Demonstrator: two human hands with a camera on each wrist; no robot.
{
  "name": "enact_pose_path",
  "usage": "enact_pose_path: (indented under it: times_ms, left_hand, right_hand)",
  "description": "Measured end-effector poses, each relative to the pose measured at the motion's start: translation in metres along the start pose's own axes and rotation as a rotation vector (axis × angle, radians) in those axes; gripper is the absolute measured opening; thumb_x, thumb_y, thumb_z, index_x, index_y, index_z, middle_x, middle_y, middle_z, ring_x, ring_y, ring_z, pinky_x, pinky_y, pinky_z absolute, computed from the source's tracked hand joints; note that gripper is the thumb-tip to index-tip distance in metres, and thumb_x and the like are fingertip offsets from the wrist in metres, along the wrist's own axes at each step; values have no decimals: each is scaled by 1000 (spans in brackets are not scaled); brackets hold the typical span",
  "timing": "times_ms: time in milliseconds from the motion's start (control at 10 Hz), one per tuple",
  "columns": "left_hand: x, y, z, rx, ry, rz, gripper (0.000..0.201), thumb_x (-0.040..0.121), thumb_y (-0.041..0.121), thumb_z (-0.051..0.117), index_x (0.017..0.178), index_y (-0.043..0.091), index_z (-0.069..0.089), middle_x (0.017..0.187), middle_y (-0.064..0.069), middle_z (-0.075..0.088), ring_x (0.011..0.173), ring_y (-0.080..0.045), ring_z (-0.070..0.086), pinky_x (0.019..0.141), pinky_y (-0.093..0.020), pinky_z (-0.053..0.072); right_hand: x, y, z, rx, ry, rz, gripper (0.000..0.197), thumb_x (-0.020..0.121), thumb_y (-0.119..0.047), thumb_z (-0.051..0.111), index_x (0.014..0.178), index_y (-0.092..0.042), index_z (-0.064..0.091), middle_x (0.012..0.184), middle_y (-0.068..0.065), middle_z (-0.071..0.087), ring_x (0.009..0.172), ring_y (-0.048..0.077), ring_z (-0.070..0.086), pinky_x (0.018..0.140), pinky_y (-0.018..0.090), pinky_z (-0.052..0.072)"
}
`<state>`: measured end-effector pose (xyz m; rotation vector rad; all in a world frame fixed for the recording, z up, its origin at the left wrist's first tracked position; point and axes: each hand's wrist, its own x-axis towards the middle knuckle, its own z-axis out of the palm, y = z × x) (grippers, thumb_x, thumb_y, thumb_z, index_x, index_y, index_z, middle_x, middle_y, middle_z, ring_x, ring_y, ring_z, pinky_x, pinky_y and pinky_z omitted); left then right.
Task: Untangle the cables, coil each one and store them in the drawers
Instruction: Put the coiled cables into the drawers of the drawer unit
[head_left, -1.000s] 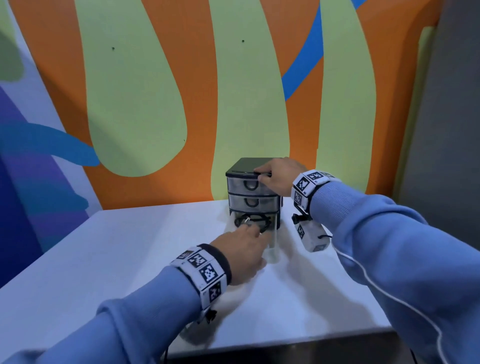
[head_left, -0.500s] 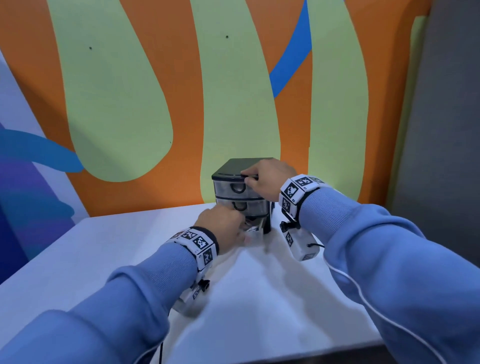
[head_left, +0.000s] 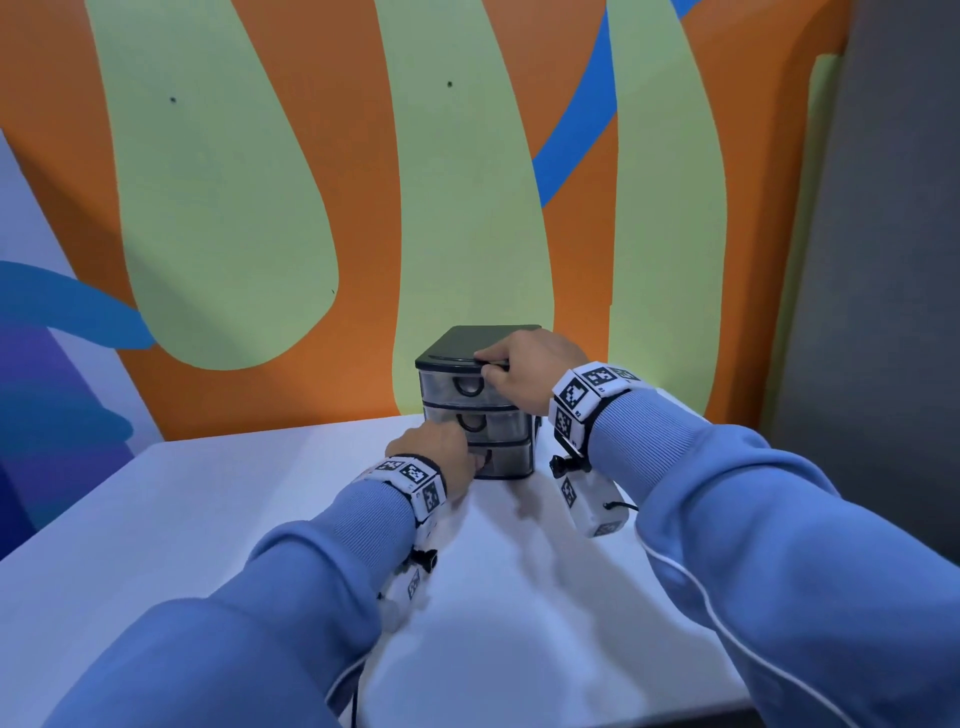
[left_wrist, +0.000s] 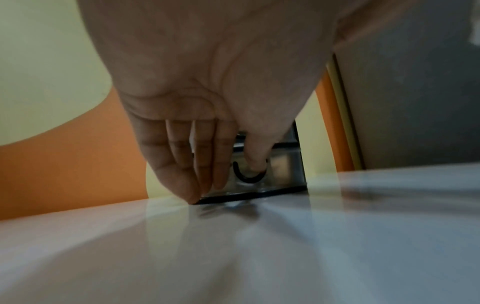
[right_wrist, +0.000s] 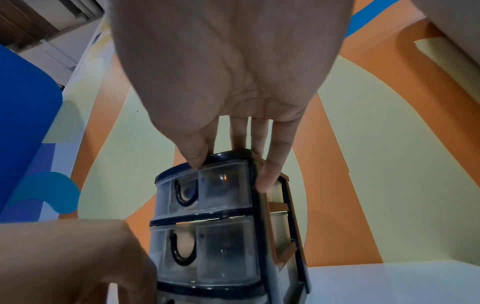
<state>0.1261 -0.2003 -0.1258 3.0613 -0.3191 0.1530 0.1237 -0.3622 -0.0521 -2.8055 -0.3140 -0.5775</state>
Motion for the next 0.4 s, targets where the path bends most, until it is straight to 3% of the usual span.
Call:
enact_pose_path:
  times_ms: [100, 200, 300, 400]
  left_hand:
    - [-13, -12, 0, -8, -76, 45, 31, 98, 46, 62, 110, 18, 62, 107, -4, 67, 100, -31, 67, 89, -38, 57]
    - [-34, -21, -8, -26, -2, 97, 28, 100, 46, 60, 117, 26, 69, 118, -2, 70, 104, -29, 67, 90, -39, 56]
    - [-66, -31, -22, -25, 82, 141, 24, 102, 47, 58, 112, 30, 72, 116, 4, 68, 104, -26, 65, 87, -36, 53]
    - [-104, -50, -30, -79, 202, 185, 25, 104, 52, 53, 109, 36, 71, 112, 14, 66, 101, -17, 64, 84, -36, 52]
  right_hand:
    - [-1, -1, -2, 1, -19, -3, 39, 104, -35, 49, 139, -38, 65, 129, -11, 73, 86, 17, 66, 62, 23, 46]
    - [-4, -3, -5, 3, -31, 17, 39, 103, -36, 49, 139, -39, 64, 134, -11, 70, 99, 20, 68, 76, 26, 52]
    - [-2, -5, -5, -10, -74, 1, 41, 101, -39, 52, 141, -37, 61, 139, -8, 67, 118, 23, 65, 95, 36, 56]
    - [-1, -5, -14, 31, -135, 10, 51, 98, -42, 61, 148, -33, 53, 148, -1, 60, 127, 25, 59, 100, 38, 53]
